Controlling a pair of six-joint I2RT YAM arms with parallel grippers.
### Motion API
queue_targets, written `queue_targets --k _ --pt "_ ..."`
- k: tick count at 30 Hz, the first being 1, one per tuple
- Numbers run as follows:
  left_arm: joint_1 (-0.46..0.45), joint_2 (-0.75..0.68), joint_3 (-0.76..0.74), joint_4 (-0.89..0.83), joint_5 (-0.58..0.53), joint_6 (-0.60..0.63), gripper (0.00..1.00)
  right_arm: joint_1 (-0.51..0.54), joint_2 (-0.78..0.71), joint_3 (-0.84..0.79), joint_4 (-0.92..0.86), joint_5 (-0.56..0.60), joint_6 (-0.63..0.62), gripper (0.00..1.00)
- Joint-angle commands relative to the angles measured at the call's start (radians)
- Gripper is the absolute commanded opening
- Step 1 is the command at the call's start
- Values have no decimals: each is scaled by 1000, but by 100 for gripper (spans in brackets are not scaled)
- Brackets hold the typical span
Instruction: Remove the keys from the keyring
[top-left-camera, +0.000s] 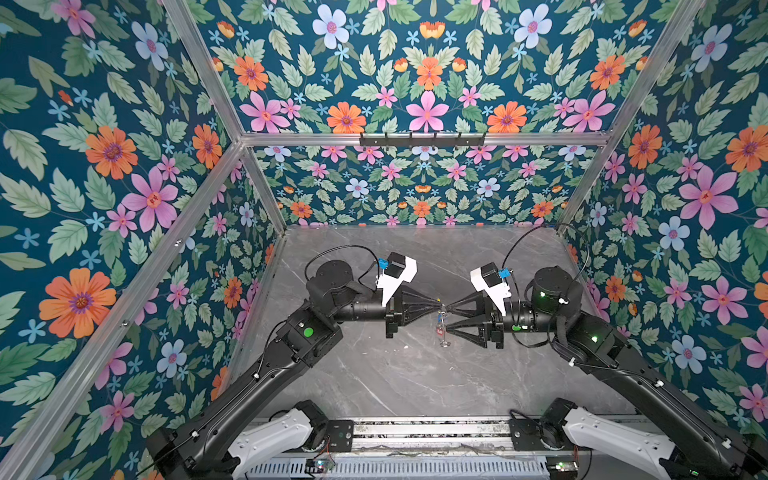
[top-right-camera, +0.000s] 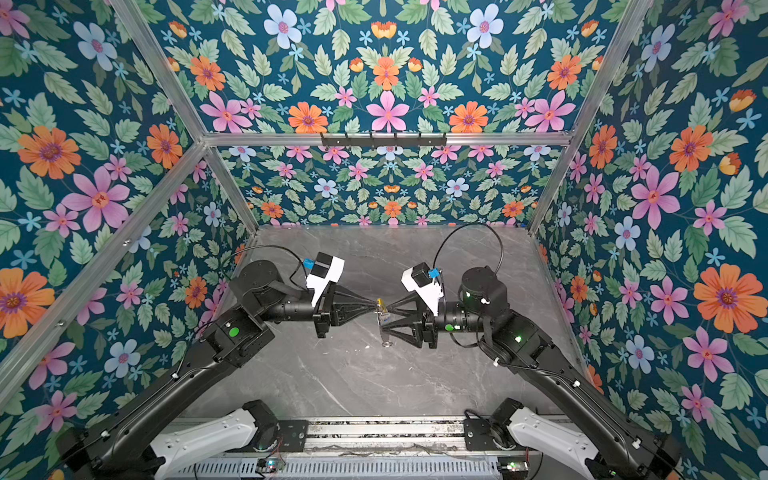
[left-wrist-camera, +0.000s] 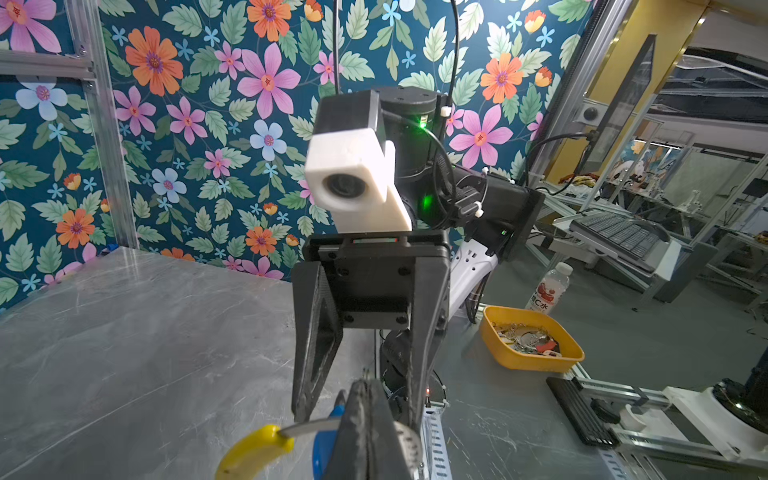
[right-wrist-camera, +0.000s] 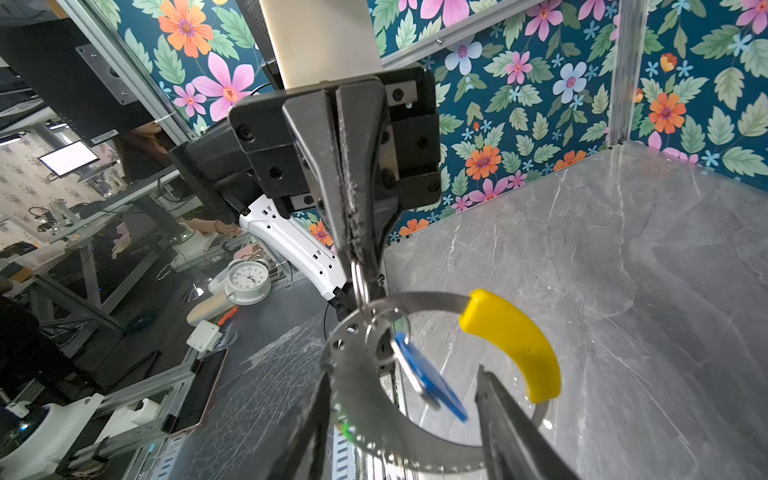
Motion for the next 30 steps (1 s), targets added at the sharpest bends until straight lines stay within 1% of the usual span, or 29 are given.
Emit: queue_targets --k 1,3,6,9,18,22,23,26,28,30 --pt "0 -2 -1 72 34 -14 0 2 12 5 46 -20 9 57" --pt "0 -2 -5 82 41 -20 0 1 20 10 49 -24 9 56" --pt "0 -2 -7 91 40 -25 0 2 36 19 58 -44 11 50" --pt "0 -2 -11 99 38 -29 0 1 47 28 65 -57 13 42" --pt "0 -13 -24 111 -2 -31 0 1 58 37 69 -81 21 12" --pt "-1 -24 -32 121 -34 -31 0 2 62 38 70 -81 24 1" --pt "0 -27 -36 123 -46 -32 0 2 62 39 68 -80 24 0" --pt "0 -44 -61 165 -80 -46 0 2 66 44 71 -76 28 0" --pt "0 -57 -90 214 -106 -60 0 2 72 49 73 -77 30 0" --pt "-1 -76 -133 299 -133 -88 0 1 80 59 78 -84 35 0"
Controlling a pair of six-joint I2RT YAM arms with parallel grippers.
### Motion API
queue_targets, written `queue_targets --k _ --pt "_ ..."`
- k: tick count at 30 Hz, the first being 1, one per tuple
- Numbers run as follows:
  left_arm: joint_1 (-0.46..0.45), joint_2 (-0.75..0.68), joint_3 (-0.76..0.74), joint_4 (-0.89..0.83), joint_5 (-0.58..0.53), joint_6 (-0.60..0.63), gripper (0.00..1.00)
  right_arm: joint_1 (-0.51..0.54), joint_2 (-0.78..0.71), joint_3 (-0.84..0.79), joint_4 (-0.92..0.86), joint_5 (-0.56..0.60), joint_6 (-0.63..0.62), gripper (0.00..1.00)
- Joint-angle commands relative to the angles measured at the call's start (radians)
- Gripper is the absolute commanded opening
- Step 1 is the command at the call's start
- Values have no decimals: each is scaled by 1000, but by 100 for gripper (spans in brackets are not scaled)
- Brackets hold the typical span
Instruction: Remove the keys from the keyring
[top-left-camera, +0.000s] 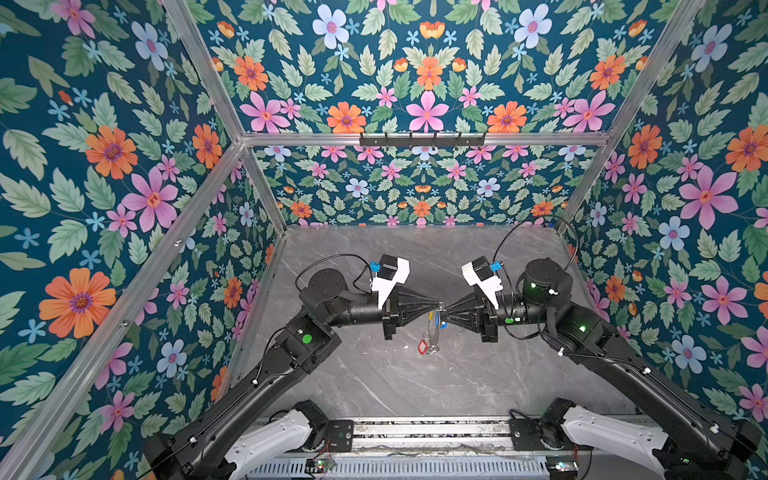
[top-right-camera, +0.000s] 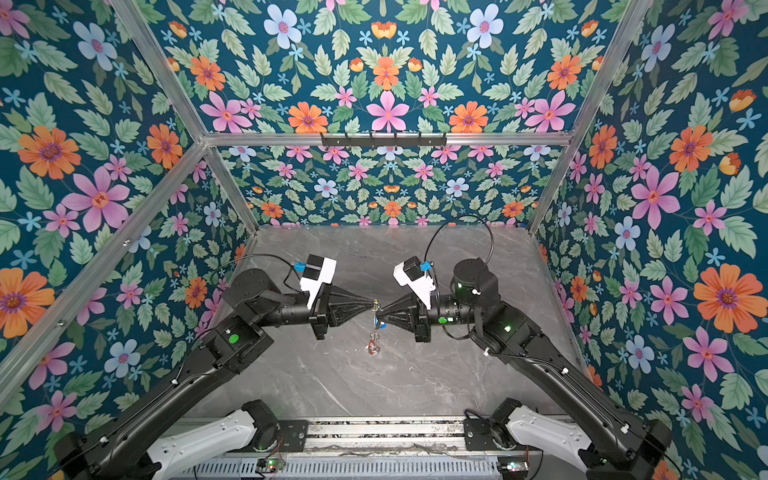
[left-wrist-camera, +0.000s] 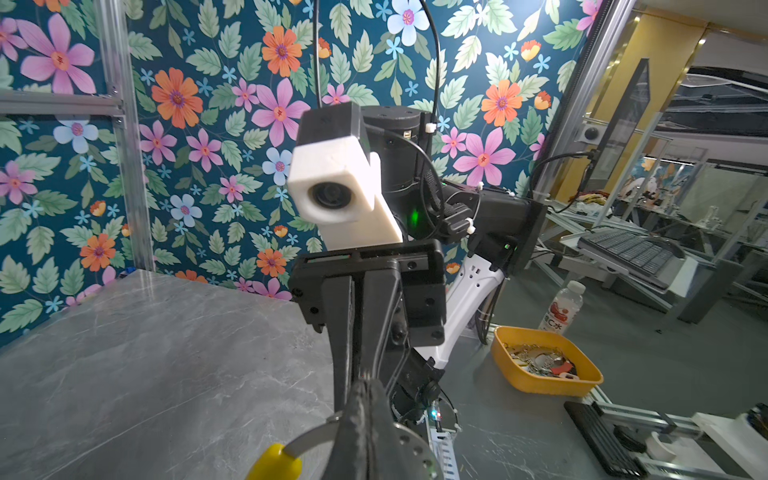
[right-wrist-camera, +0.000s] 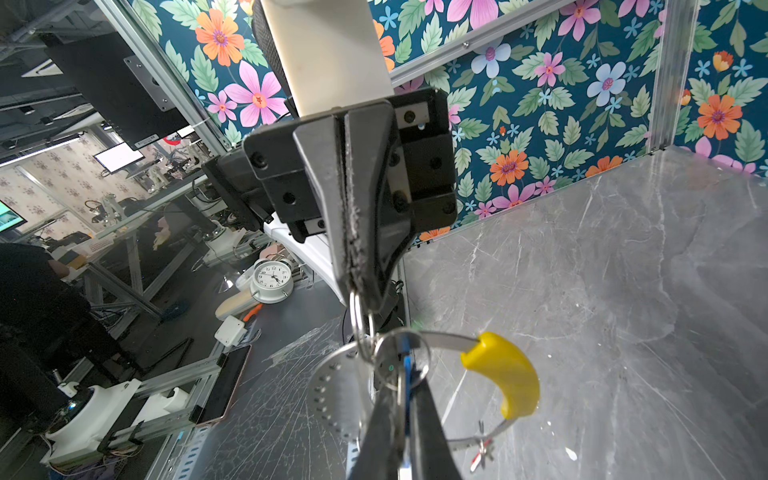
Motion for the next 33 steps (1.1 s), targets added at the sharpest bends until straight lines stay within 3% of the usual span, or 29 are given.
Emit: queue_targets --k 1,17,33 --pt "0 -21 -46 179 -61 -46 0 2 11 14 36 -20 13 0" --pt "0 -12 -304 802 -187 -222 0 63 76 53 40 -14 18 0" --pt "0 9 -350 942 -166 -278 0 69 91 45 38 23 19 0"
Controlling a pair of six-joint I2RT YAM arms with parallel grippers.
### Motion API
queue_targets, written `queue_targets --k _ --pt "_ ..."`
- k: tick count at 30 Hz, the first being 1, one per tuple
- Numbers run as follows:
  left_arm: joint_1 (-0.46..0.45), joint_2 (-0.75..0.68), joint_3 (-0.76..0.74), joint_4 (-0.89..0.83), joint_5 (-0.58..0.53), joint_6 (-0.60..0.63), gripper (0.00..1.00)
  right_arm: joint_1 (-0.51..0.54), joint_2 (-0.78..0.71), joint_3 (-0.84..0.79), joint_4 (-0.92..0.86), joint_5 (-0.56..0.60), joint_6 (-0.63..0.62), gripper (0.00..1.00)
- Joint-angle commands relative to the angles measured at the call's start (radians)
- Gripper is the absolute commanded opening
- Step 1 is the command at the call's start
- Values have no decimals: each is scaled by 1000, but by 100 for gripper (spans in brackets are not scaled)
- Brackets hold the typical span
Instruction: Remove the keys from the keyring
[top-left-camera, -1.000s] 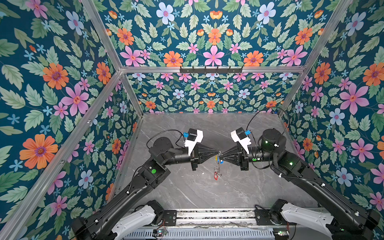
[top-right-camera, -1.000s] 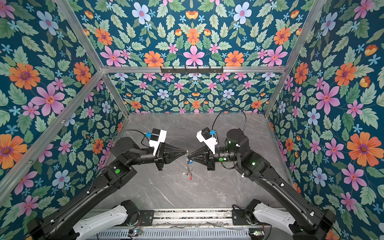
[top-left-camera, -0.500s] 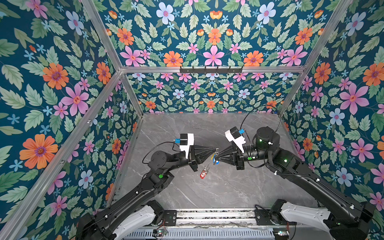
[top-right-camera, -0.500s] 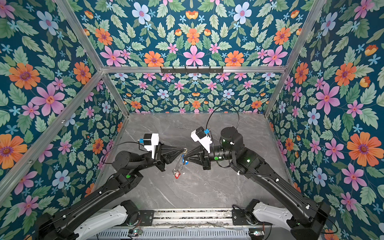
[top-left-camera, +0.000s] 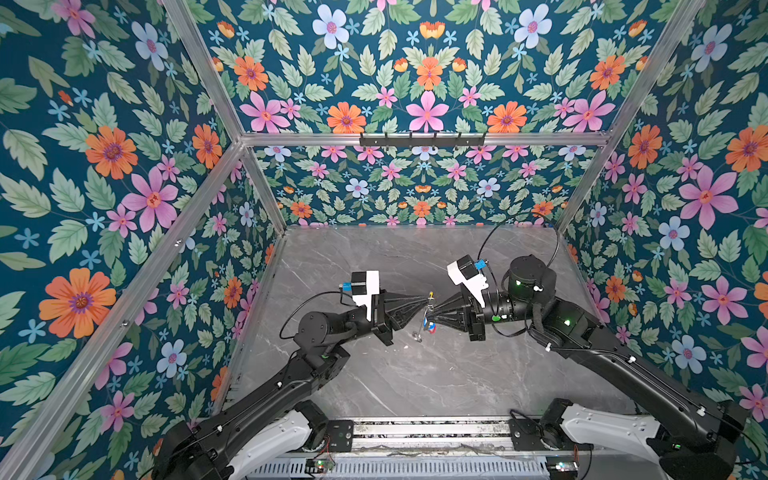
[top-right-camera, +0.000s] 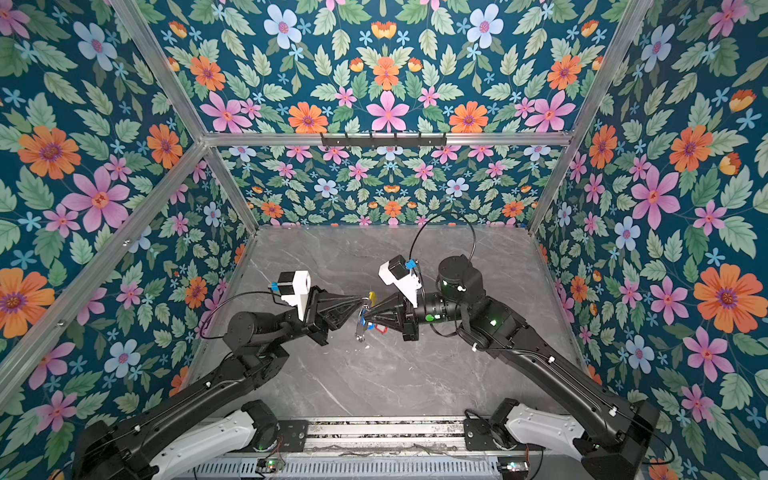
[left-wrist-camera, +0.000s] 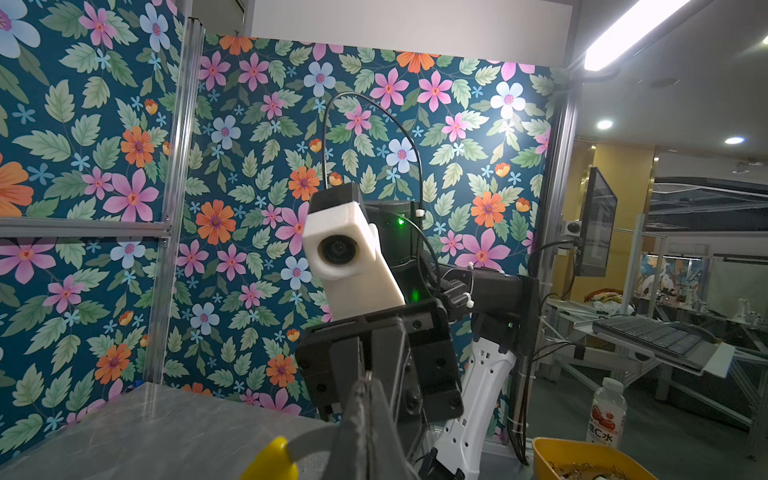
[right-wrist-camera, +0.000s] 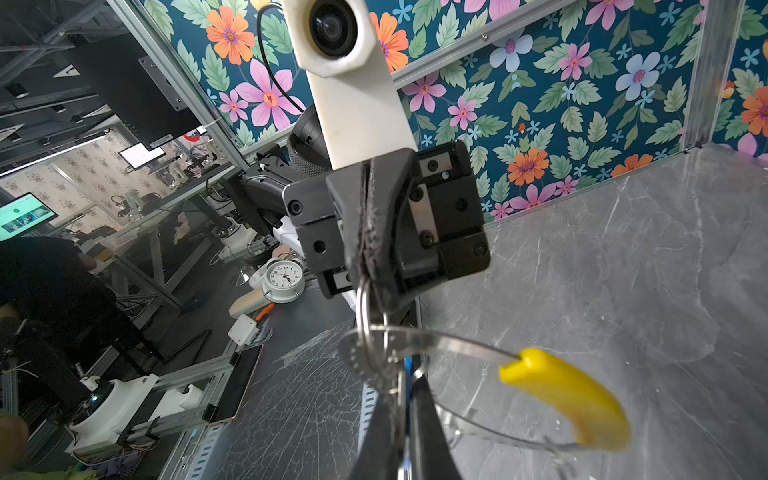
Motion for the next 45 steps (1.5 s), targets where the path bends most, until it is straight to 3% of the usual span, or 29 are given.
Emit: queue_targets --k 1,10,20,25,34,41,45 --pt "0 15 -7 152 -12 -32 0 2 18 19 -5 5 -2 0" --pt "0 71 -82 396 -65 -124 0 74 135 195 -167 90 -89 0" --pt "0 104 -124 530 -85 -168 0 76 130 165 -91 88 -65 0" --pt "1 58 -133 437 -107 -120 0 75 78 112 -65 137 -60 0" --pt "2 -86 -125 104 -192 39 0 71 -99 2 -72 356 -59 0" --pt "2 -189 -118 -107 -250 120 0 -235 -130 -150 -1 209 174 0" --pt "2 -202 -129 -122 -265 118 0 -244 -95 -261 -54 323 204 0"
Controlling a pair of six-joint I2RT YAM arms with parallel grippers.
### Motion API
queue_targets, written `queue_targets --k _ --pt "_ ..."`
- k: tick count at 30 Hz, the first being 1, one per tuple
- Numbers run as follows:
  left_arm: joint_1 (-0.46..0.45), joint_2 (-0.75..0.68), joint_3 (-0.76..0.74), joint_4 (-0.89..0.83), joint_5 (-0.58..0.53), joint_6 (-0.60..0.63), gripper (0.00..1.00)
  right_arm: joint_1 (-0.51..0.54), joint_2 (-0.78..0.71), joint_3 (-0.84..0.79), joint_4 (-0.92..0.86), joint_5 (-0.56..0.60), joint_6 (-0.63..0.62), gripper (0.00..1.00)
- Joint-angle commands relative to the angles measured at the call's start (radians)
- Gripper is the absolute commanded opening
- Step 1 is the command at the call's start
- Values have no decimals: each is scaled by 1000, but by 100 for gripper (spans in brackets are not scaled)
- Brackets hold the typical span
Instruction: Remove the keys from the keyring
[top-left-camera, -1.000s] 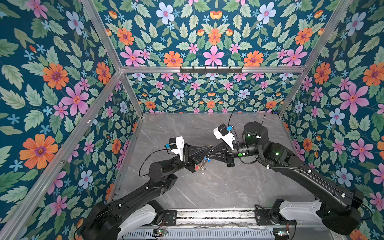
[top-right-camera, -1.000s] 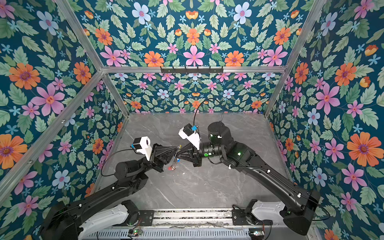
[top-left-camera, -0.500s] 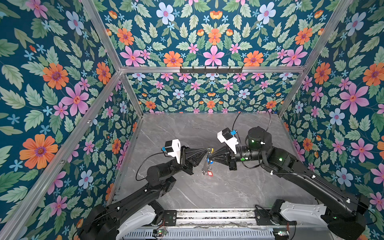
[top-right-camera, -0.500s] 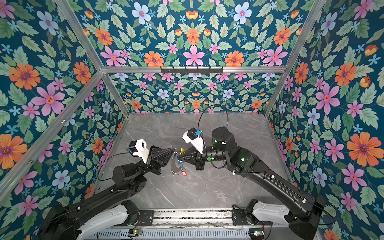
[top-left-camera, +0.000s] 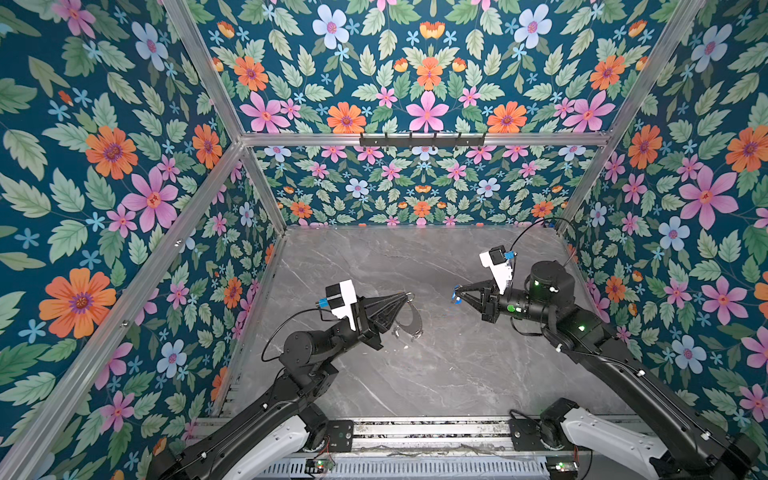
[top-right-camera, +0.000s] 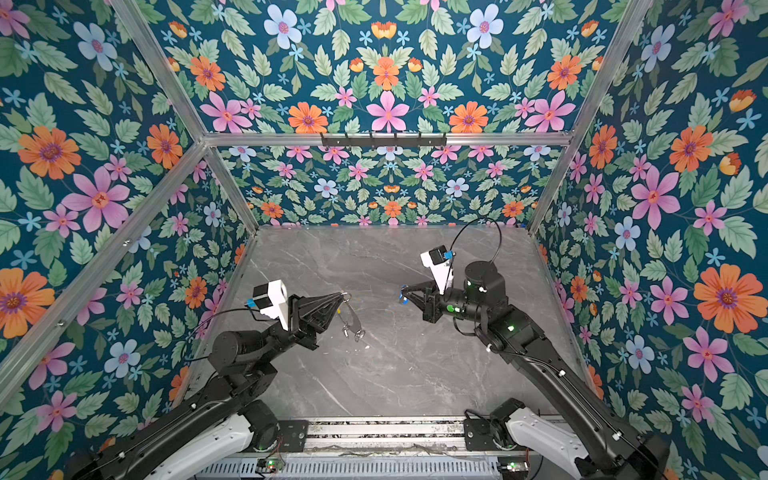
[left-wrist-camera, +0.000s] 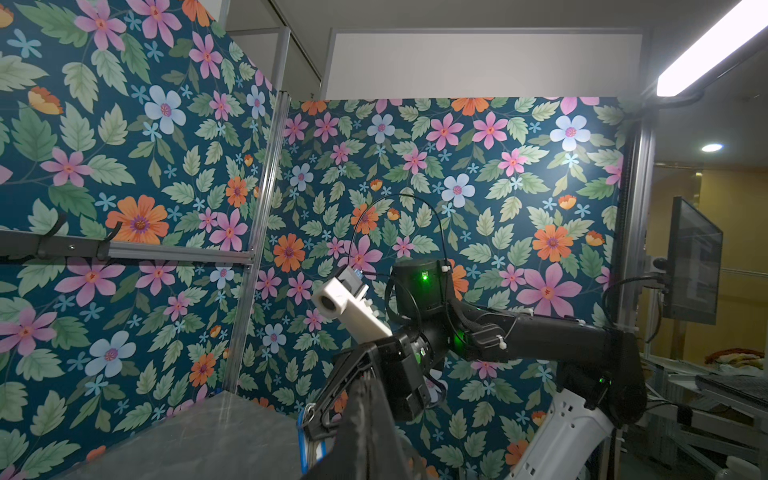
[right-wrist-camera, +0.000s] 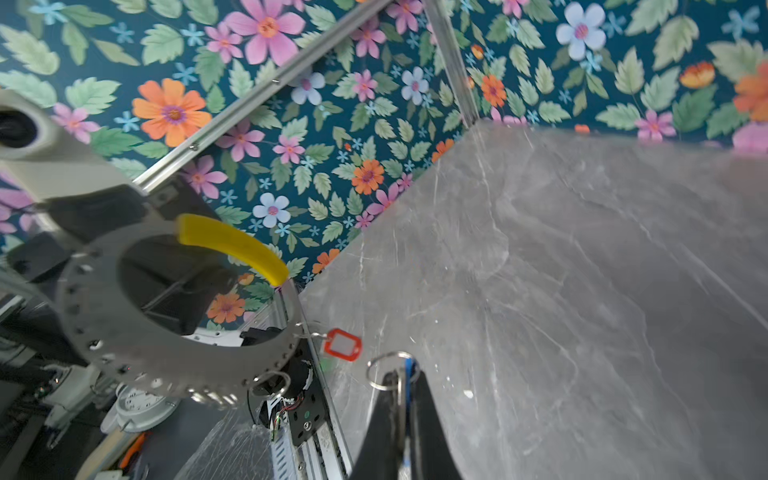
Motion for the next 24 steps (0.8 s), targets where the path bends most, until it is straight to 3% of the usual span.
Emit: queue_targets --k 1,8,16,18,21,24 --pt "1 -4 -4 -34 -26 21 0 -7 31 -76 -22 77 79 0" --pt "0 13 -21 -7 -28 9 0 -16 200 -273 -14 223 152 0" --pt "1 41 -39 46 -13 -23 0 -28 349 -345 30 381 220 1" --pt "1 41 -45 52 -15 -27 0 -28 361 -353 30 416 236 10" --pt "0 43 -52 58 -18 -30 0 -28 366 -353 7 462 257 36" --pt "1 45 -55 64 -21 -33 0 -28 334 -349 -23 498 268 53"
